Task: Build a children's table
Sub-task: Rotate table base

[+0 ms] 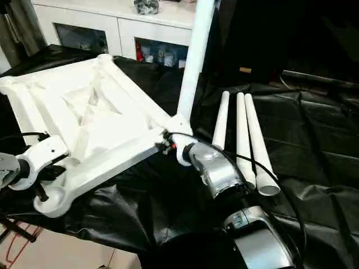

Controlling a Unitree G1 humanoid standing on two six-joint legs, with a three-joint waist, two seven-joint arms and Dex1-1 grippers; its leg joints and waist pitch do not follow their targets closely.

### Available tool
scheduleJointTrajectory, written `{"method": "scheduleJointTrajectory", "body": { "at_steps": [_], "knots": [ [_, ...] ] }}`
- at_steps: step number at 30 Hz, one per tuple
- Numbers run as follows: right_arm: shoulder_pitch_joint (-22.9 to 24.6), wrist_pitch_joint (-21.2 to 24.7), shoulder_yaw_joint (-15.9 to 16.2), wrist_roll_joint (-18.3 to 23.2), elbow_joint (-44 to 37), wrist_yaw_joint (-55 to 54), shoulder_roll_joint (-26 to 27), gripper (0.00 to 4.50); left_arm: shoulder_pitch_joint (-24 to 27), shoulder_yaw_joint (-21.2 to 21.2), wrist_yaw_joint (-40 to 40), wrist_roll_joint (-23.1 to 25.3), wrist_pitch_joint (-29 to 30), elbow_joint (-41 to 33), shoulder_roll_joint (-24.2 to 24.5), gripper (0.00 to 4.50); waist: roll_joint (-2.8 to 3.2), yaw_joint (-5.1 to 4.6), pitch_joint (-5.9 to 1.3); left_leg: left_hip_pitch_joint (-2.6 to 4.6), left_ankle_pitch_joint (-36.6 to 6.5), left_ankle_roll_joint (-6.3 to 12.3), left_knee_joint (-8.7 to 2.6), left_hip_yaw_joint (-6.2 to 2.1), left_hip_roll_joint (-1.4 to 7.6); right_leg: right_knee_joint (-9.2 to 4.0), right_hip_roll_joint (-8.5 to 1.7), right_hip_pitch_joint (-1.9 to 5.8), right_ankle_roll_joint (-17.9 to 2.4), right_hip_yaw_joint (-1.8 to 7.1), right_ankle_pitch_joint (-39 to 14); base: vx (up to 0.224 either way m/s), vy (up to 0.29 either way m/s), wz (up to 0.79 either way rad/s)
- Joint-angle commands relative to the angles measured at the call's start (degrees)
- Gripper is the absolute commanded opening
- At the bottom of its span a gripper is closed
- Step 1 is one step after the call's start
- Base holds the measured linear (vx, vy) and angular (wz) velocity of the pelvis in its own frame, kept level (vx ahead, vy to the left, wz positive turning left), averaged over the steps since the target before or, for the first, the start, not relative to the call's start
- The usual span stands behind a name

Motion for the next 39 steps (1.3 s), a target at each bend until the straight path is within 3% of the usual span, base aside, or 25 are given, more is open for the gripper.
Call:
{"method": "scheduleJointTrajectory", "body": {
  "at_steps": [1, 3, 5, 6, 7, 8, 9, 15, 18, 20, 22, 23, 25, 26, 29, 32, 34, 36, 39],
  "knots": [
    [-0.4, 0.2, -1.1, -0.6, -2.4, -0.4, -1.7, 1.06, 0.8, -2.0, -1.3, -0.7, 0.0, -1.2, 0.0, 0.0, 1.88, 0.19, -3.5, 0.64, -12.9, -2.76, -4.17, -0.04, 0.7, -3.57, -3.14, 2.26, -11.8, 2.28, -8.0, 0.0, 0.0, 0.0],
    [-0.2, 1.3, -1.6, -0.2, -3.9, -0.3, -2.2, 0.87, 0.8, -2.3, -1.5, -0.7, -0.2, -1.1, 0.1, 0.0, 1.7, 0.48, -3.73, 0.49, -8.8, -2.0, -3.95, 0.15, 0.56, -3.04, -2.96, 2.65, -12.5, 2.22, -2.0, 0.0, 0.0, 0.0],
    [0.0, 3.4, -1.4, -1.3, -5.6, -0.6, -3.2, 0.82, 0.8, -2.6, -1.8, -0.9, -0.3, -1.1, 0.0, 0.0, 1.85, 0.62, -3.69, 0.51, -8.1, -1.8, -3.93, 0.21, 0.5, -3.0, -2.94, 2.7, -12.6, 2.24, -1.1, 0.0, 0.0, 0.0],
    [0.6, 5.6, 0.6, -3.4, -7.5, 0.3, -4.8, 0.74, 0.8, -2.6, -1.9, -1.1, -0.2, -1.2, -0.3, 0.0, 1.88, 0.72, -3.64, 0.58, -8.2, -1.89, -3.96, 0.25, 0.47, -3.08, -2.85, 2.74, -12.5, 2.18, -1.4, 0.0, 0.0, 0.0],
    [0.6, 5.6, 0.6, -3.4, -7.5, 0.3, -4.8, 0.74, 0.8, -2.6, -1.9, -1.1, -0.2, -1.2, -0.3, 0.0, 1.79, 0.79, -3.63, 0.6, -8.2, -1.94, -3.96, 0.27, 0.47, -3.11, -2.82, 2.78, -12.4, 2.16, -1.5, 0.0, 0.0, 0.0],
    [0.8, 6.0, 1.4, -4.0, -7.9, 0.8, -5.4, 0.43, 0.7, -2.7, -1.8, -1.2, -0.1, -1.3, -0.3, 0.0, 1.79, 0.86, -3.56, 0.63, -8.9, -2.1, -4.02, 0.28, 0.49, -3.2, -2.96, 2.75, -12.2, 2.19, -2.7, 0.0, 0.0, 0.0],
    [1.7, 7.3, 4.1, -4.8, -9.2, 3.5, -6.2, 0.4, 0.5, -2.9, -1.7, -1.3, -0.4, -0.8, -0.4, 0.0, 1.83, 0.89, -3.46, 0.61, -10.5, -2.33, -4.09, 0.21, 0.49, -3.43, -2.97, 2.79, -11.9, 2.17, -5.0, 0.0, 0.0, 0.0],
    [1.9, 7.5, 7.5, -6.0, -6.8, 5.5, -5.0, 0.07, 0.1, -3.4, -1.8, -1.4, -1.1, 0.1, -0.5, 0.0, 1.82, 0.78, -3.31, 0.61, -13.4, -2.53, -4.17, 0.04, 0.63, -3.85, -3.26, 2.48, -11.6, 2.33, -10.0, 0.0, 0.0, 0.0],
    [0.5, 5.9, 6.9, -5.7, -2.6, 4.4, -2.4, 0.07, -0.2, -3.8, -2.7, -1.8, -1.3, -0.2, -0.7, 0.0, 1.89, 0.72, -3.49, 0.69, -12.4, -2.81, -4.1, 0.03, 0.7, -3.54, -3.26, 2.4, -12.3, 2.33, -7.7, 0.0, 0.0, 0.0],
    [-1.8, 1.4, 4.4, -5.1, 3.1, 0.8, 0.3, 0.07, 0.1, -4.2, -5.1, -4.0, -2.3, -2.2, -1.1, 0.0, 1.89, 0.69, -3.58, 0.68, -11.8, -3.14, -4.08, 0.03, 0.69, -3.33, -3.32, 2.4, -12.9, 2.32, -6.7, 0.0, 0.0, 0.0],
    [-2.7, -0.1, 3.5, -4.5, 4.8, -0.2, 1.1, 0.07, 0.2, -4.2, -6.2, -5.1, -2.6, -3.1, -1.4, 0.0, 1.84, 0.81, -3.57, 0.68, -11.4, -3.43, -4.11, 0.1, 0.69, -3.26, -3.3, 2.53, -12.9, 2.29, -6.1, 0.0, 0.0, 0.0],
    [-3.1, -0.4, 2.8, -4.0, 5.6, -0.6, 1.5, 0.07, 0.3, -4.4, -7.1, -5.8, -3.6, -3.5, -1.7, 0.0, 1.51, 0.72, -3.57, 0.61, -11.3, -3.21, -4.1, 0.16, 0.72, -3.26, -3.33, 2.55, -13.1, 2.34, -5.4, 0.0, 0.0, 0.0],
    [-3.8, -1.1, 2.2, -3.7, 6.7, -1.5, 1.9, 0.07, 0.4, -4.7, -8.4, -6.9, -4.6, -4.1, -2.2, 0.0, 1.6, 0.88, -3.71, 0.57, -10.0, -3.02, -3.99, 0.23, 0.64, -2.98, -3.38, 2.68, -13.2, 2.34, -3.9, 0.0, 0.0, 0.0],
    [-4.9, -2.1, 1.9, -3.9, 8.3, -2.6, 2.2, 0.07, -0.3, -6.0, -10.0, -8.1, -6.5, -4.5, -3.7, 0.0, 0.97, 0.83, -3.74, 0.4, -9.1, -2.64, -3.99, 0.28, 0.63, -2.88, -3.33, 2.9, -13.1, 2.31, -3.2, 0.0, 0.0, 0.0],
    [-5.7, -3.0, 1.6, -4.2, 9.8, -3.1, 2.5, 0.07, -2.0, -7.7, -10.3, -7.9, -7.9, -3.7, -5.9, 0.0, 1.06, 0.69, -3.66, 0.42, -9.0, -2.51, -3.97, 0.37, 0.63, -3.02, -3.37, 2.87, -12.8, 2.34, -4.1, 0.0, 0.0, 0.0],
    [-6.2, -4.4, 1.5, -4.8, 11.5, -3.5, 2.6, 0.07, -6.1, -9.8, -8.6, -6.9, -11.7, 1.2, -11.5, 0.0, 1.15, 0.75, -3.7, 0.47, -8.8, -2.38, -3.83, 0.51, 0.55, -3.07, -3.32, 2.84, -12.6, 2.37, -3.9, 0.0, 0.0, 0.0],
    [-6.3, -4.7, 1.4, -4.9, 11.9, -3.6, 2.6, 0.07, -7.0, -10.1, -8.0, -6.6, -12.9, 2.6, -12.6, 0.0, 1.0, 0.63, -3.86, 0.2, -8.1, -2.33, -3.82, 0.35, 0.6, -2.84, -3.49, 3.25, -12.6, 2.36, -2.7, 0.0, 0.0, 0.0],
    [-6.2, -5.5, 1.2, -5.5, 12.6, -4.1, 2.3, 0.07, -10.1, -10.7, -4.2, -4.7, -17.0, 8.5, -16.6, 0.0, 1.41, 0.48, -3.9, 0.27, -8.3, -1.99, -3.63, 0.4, 0.5, -2.94, -3.39, 3.22, -12.7, 2.39, -2.5, 0.0, 0.0, 0.0],
    [-6.2, -5.8, 1.2, -5.7, 12.8, -4.4, 2.2, 0.07, -11.1, -10.9, -2.8, -4.0, -18.3, 10.7, -17.9, 0.0, 1.03, 0.49, -4.03, 0.11, -7.5, -1.73, -3.6, 0.35, 0.52, -2.83, -3.46, 3.5, -12.8, 2.37, -1.3, 0.0, 0.0, 0.0]
  ]
}}
